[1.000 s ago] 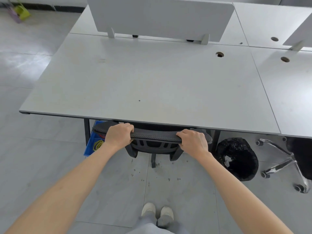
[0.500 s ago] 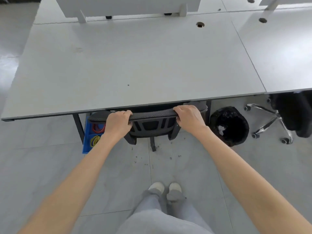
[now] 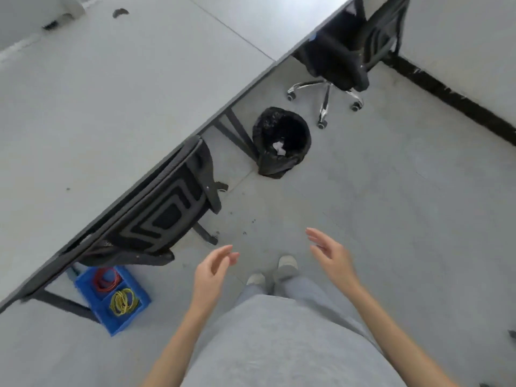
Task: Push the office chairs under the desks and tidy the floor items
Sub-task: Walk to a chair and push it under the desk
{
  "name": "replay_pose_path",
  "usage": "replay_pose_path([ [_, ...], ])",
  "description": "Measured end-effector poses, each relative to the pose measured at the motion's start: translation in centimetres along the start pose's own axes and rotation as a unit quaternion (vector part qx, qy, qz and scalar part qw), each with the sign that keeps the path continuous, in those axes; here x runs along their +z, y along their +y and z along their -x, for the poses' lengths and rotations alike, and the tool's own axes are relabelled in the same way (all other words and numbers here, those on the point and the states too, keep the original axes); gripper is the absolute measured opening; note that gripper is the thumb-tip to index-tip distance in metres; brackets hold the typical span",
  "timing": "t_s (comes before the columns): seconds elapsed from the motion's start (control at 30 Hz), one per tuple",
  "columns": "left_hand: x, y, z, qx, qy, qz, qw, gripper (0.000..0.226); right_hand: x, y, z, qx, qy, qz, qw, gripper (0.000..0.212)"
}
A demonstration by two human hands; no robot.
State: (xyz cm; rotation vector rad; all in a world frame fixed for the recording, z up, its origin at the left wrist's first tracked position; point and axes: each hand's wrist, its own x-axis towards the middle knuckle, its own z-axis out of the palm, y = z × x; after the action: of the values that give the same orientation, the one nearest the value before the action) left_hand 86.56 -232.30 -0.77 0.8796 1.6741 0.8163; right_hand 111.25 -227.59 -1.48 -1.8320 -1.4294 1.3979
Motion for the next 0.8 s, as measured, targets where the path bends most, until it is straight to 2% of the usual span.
replay_pose_path([
  [0.1,5.0,2.2,-1.4,0.012,-0.128,-0.023,0.991,0.028,-3.4,3.8,4.1,0.088,0.101,-0.089,0.987,0.036],
  [0.2,10.6,6.3,-4.6,0.059,-0.242,-0.073,0.966,0.024,-6.7,6.5,6.5,0.126,0.221,-0.168,0.952,0.036],
  [0.3,16.5,10.4,-8.4,0.112,-0.322,-0.137,0.93,0.025,-9.0,8.5,6.7,0.156,0.31,-0.228,0.91,0.032],
  [0.37,21.2,12.8,-10.9,0.135,-0.354,-0.178,0.908,0.027,-11.3,9.6,5.8,0.174,0.341,-0.263,0.886,0.031],
  [0.5,30.1,17.0,-14.5,0.156,-0.37,-0.206,0.892,0.027,-19.1,11.2,1.6,0.176,0.356,-0.282,0.873,0.031],
  [0.8,42.6,23.5,-20.2,0.123,-0.301,-0.196,0.925,0.019,-43.6,9.9,-12.9,0.058,0.404,-0.279,0.869,0.032],
])
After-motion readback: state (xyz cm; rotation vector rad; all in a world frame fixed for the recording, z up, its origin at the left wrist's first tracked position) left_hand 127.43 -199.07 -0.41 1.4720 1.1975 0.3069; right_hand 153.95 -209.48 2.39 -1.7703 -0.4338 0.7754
